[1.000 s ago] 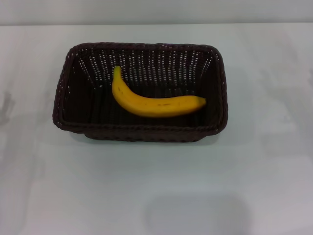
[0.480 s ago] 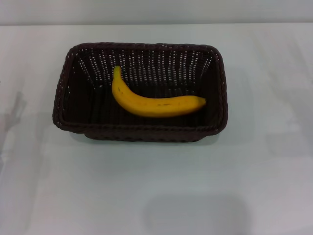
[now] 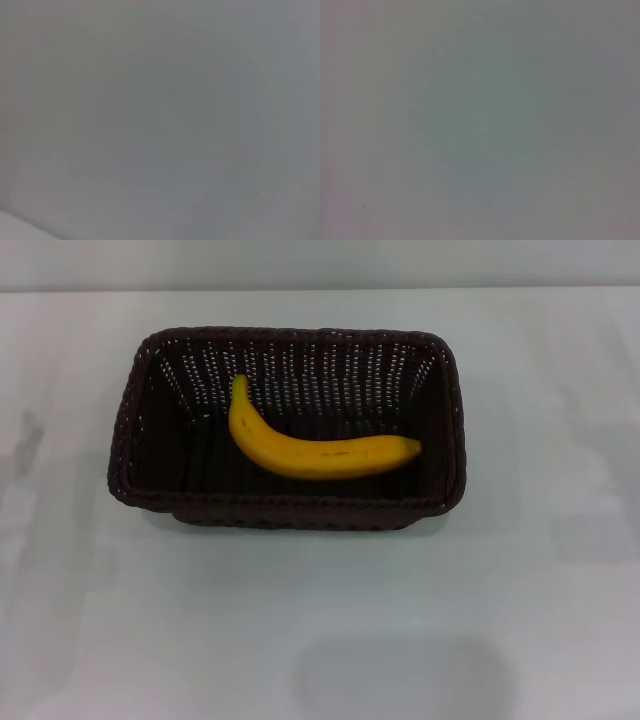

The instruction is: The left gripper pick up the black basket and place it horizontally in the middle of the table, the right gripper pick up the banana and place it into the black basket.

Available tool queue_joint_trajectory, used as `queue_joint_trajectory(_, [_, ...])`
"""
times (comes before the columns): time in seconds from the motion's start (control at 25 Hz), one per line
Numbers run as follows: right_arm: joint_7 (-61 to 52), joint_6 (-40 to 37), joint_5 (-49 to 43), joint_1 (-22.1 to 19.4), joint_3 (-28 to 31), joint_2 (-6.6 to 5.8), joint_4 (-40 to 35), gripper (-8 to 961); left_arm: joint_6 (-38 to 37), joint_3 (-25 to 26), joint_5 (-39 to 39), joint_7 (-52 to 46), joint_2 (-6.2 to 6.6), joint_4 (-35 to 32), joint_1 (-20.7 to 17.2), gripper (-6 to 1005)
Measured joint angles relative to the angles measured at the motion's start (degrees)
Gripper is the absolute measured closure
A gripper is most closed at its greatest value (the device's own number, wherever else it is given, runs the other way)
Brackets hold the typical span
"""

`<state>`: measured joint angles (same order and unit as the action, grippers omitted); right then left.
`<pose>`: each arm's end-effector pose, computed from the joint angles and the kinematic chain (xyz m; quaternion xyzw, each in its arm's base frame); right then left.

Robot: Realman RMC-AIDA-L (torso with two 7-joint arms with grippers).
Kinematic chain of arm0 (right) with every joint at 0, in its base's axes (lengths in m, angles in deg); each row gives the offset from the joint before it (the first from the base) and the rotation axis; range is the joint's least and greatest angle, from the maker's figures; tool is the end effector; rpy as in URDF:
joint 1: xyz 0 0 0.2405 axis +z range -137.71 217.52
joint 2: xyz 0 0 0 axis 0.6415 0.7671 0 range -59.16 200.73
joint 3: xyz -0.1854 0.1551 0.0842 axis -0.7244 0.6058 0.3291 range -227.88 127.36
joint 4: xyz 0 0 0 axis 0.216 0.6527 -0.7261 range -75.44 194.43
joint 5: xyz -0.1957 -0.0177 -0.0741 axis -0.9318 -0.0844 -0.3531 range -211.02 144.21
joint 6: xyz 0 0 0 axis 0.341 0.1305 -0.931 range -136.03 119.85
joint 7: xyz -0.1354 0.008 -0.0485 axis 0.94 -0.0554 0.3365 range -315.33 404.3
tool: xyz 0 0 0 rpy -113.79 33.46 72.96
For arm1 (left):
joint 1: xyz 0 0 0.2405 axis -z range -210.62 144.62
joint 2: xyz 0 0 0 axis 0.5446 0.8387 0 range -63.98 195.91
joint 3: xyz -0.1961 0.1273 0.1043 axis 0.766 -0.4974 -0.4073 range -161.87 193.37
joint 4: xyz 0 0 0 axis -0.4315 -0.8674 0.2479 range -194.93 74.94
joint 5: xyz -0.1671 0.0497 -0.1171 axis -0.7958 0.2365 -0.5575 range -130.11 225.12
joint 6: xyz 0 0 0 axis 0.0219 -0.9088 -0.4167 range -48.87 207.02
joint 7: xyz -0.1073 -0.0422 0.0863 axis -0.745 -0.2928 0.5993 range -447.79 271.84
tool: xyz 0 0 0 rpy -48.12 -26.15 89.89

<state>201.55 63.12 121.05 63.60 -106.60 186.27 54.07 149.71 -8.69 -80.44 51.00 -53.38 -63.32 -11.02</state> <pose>0.3636 0.3285 0.0548 -0.6543 0.2378 0.3300 0.6375 -0.3798 0.3024 0.0307 -0.5592 -0.3961 -0.4198 0.5951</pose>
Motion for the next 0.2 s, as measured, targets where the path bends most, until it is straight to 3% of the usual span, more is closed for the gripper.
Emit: queue_joint_trajectory(0.2, [0.0, 0.3, 0.1, 0.4, 1.2, 0.09, 0.0, 110, -0.3, 0.0, -2.5, 4.6, -0.2, 0.6, 1.1, 106])
